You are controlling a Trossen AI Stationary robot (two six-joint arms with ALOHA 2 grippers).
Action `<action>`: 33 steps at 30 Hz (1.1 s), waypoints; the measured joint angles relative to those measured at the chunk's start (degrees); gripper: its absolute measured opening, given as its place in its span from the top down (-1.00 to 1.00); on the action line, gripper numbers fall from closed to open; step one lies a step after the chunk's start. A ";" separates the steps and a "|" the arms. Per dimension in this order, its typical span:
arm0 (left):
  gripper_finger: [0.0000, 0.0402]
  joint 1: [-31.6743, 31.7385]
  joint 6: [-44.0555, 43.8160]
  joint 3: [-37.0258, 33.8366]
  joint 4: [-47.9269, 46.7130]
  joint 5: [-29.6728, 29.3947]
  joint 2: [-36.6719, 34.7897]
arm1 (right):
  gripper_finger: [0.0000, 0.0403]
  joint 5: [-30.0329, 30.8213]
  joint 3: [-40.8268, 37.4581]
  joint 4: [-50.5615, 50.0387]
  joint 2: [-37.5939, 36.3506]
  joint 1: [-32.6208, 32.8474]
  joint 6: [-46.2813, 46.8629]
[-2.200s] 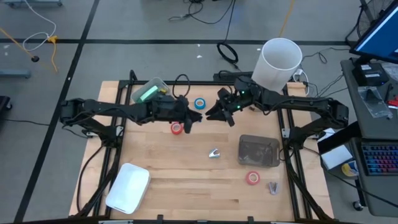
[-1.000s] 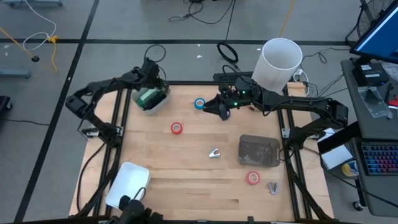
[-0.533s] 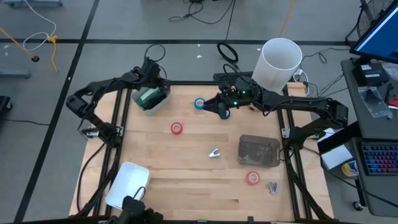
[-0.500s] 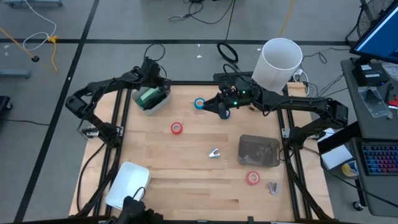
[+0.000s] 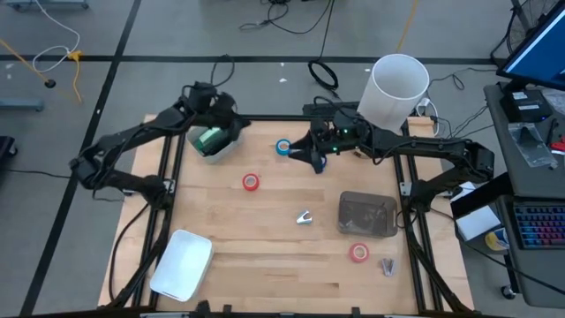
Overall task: Pick and place Stapler, Stapler remover, tape
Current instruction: Put the blue tape into the white bin
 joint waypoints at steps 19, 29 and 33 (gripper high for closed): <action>0.49 -21.14 11.32 0.00 -10.27 -11.76 -0.62 | 0.15 0.22 -0.02 -18.62 0.02 0.00 -6.93; 0.49 -23.89 -3.03 0.00 -4.28 -13.07 -0.64 | 0.15 22.13 -0.02 -30.36 0.09 0.00 -19.38; 0.49 -24.95 -4.10 0.00 1.57 -12.42 -0.64 | 0.15 25.53 -0.02 -37.45 2.24 -0.02 -21.59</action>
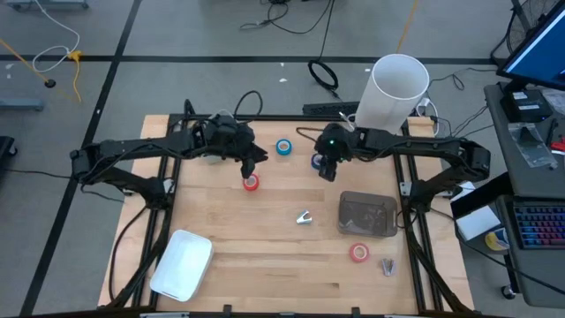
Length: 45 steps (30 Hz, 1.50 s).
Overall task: Pick and place Stapler, Stapler remover, tape
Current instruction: Put the blue tape into the white bin
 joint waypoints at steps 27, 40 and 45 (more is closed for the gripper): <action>0.21 -2.27 -4.80 0.00 6.02 -4.73 0.00 | -0.07 0.24 10.57 -9.31 22.11 -2.38 -4.26; 0.04 -2.22 -4.17 0.00 6.02 -5.69 0.00 | 0.20 -0.09 10.60 -12.57 26.57 -2.27 1.00; 0.04 -2.22 -4.15 0.00 6.04 -5.69 0.00 | 0.64 -1.21 10.60 -13.48 26.27 -1.36 3.65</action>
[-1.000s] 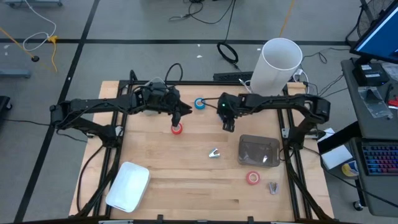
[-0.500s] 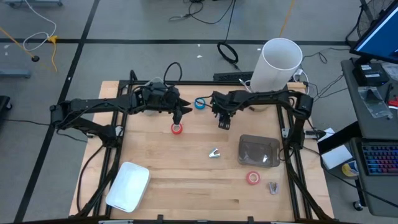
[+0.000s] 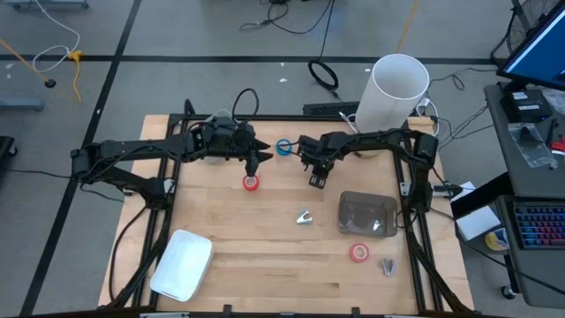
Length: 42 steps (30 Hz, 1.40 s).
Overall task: Pick and place Stapler, Stapler remover, tape
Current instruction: Put the blue tape into the white bin
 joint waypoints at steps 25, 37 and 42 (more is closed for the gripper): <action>0.05 -2.61 7.22 0.00 9.76 0.00 0.00 | 0.84 -42.56 -0.01 34.68 -28.63 -0.26 16.89; 0.05 -7.56 22.21 0.00 15.88 -13.42 -0.04 | 0.85 -43.47 0.00 43.77 -26.79 0.27 24.82; 0.05 -8.15 21.92 0.00 17.38 -12.41 -0.04 | 0.85 -43.49 -0.07 47.85 -24.57 0.61 27.63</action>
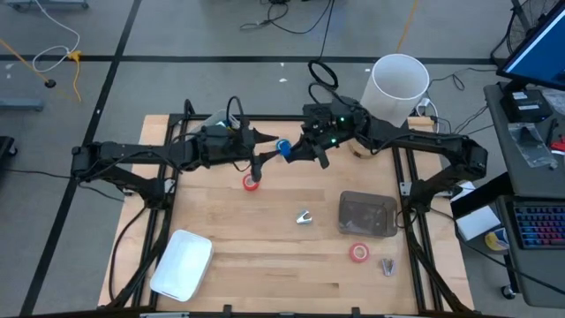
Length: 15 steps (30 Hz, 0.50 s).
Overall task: Pick and place Stapler, Stapler remover, tape
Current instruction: Put the blue tape into the white bin
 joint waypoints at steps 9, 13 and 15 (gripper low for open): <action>0.05 -1.79 -0.44 -0.04 1.01 0.46 0.07 | 0.85 -0.04 0.00 4.21 2.42 1.19 1.66; 0.07 -1.77 -2.02 -0.04 1.07 0.45 0.07 | 0.85 0.12 0.00 5.31 2.38 1.26 2.25; 0.16 -1.70 -3.51 -0.04 1.07 0.23 0.07 | 0.85 0.66 0.00 5.38 2.38 1.59 2.27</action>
